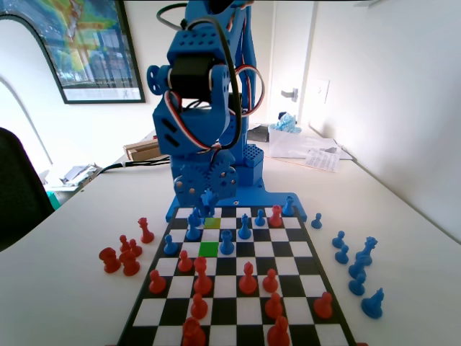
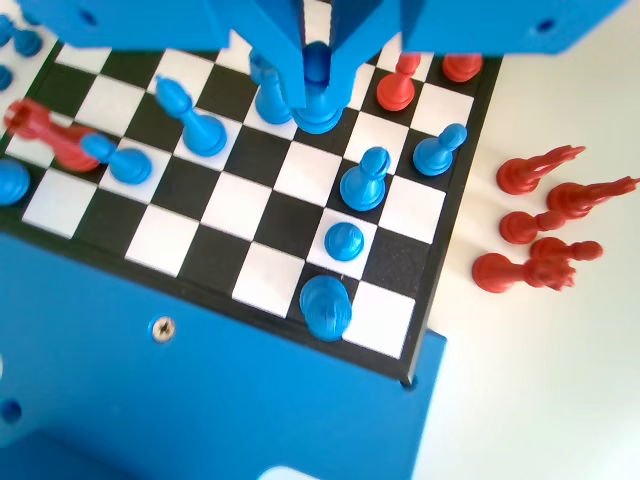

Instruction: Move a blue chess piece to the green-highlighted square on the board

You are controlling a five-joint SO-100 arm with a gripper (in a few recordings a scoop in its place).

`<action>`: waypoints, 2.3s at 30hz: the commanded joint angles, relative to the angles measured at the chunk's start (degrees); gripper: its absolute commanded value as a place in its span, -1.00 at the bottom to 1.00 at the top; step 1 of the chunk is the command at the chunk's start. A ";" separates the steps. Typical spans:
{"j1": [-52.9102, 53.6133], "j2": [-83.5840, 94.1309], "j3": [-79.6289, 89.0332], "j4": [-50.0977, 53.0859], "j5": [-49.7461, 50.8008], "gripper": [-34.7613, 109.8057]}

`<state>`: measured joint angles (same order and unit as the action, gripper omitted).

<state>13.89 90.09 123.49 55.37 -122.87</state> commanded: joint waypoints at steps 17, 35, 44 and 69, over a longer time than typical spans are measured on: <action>0.26 -9.76 -11.87 -0.97 4.04 -0.51; 0.00 -10.37 -3.96 -8.70 2.64 -0.51; -0.18 -10.37 -2.72 -10.20 2.72 -0.51; 0.09 -10.28 -3.25 -12.57 3.96 -0.41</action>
<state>12.74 77.78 122.34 42.19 -118.04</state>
